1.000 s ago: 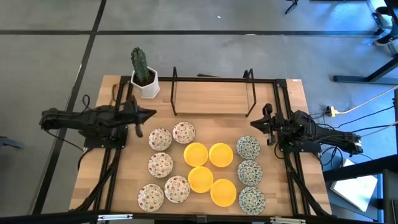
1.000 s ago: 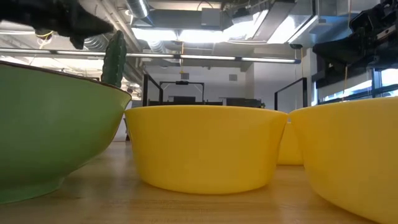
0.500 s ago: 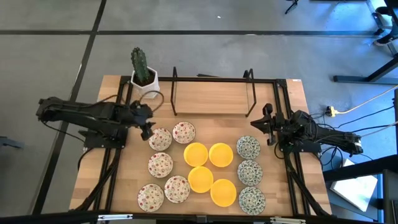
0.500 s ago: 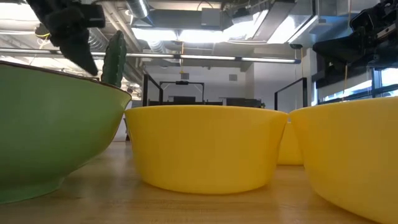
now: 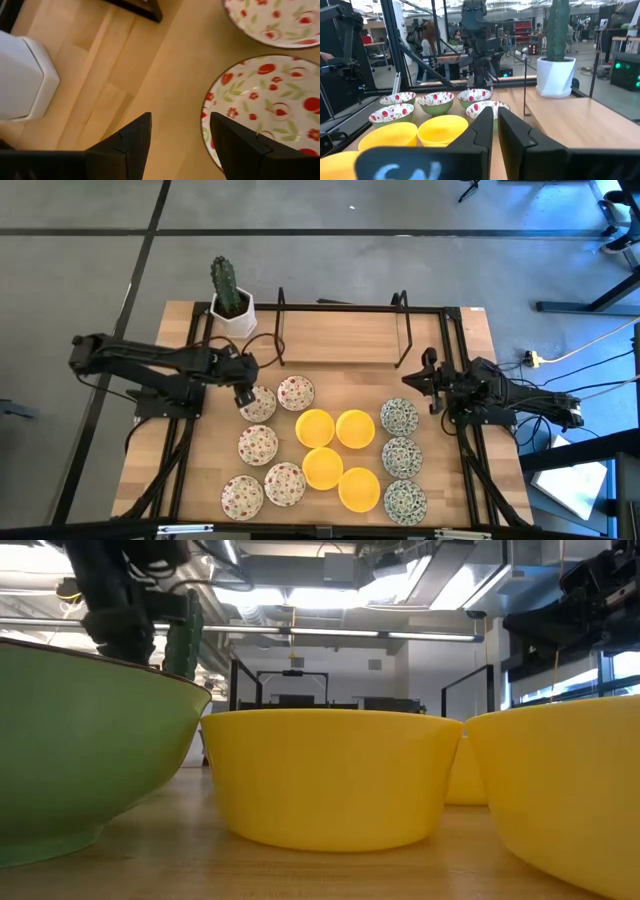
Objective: Pick & Place Mini bowls
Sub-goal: Put the white red patterned bowl on the shelf
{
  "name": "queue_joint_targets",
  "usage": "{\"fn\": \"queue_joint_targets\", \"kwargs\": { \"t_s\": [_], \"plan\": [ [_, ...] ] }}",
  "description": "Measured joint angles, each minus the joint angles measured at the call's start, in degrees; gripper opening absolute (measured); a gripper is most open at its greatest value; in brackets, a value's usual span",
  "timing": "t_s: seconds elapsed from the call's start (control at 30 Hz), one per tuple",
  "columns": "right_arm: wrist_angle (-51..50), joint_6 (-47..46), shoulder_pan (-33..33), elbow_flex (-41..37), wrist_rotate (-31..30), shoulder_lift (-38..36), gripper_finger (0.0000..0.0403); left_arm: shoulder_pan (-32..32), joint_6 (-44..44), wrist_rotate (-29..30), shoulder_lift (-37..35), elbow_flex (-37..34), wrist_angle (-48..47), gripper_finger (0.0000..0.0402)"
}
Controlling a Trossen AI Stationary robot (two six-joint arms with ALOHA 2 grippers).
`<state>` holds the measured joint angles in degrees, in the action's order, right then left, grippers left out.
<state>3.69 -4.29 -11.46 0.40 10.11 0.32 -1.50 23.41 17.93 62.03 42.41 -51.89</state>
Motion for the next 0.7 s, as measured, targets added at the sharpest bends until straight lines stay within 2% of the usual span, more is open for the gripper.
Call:
{"fn": "queue_joint_targets", "kwargs": {
  "t_s": [0.37, 0.7],
  "plan": [
    [-0.59, 0.00, 0.02, -0.01, 0.02, 0.00, 0.0029, -6.16, 2.37, -8.77, 4.53, 0.00, 0.06, 0.0196],
    [0.31, -2.31, 0.00, -0.02, 0.05, 0.00, 0.0029, -6.97, 1.97, -12.23, 8.54, 0.02, 0.50, 0.0196]
  ]
}}
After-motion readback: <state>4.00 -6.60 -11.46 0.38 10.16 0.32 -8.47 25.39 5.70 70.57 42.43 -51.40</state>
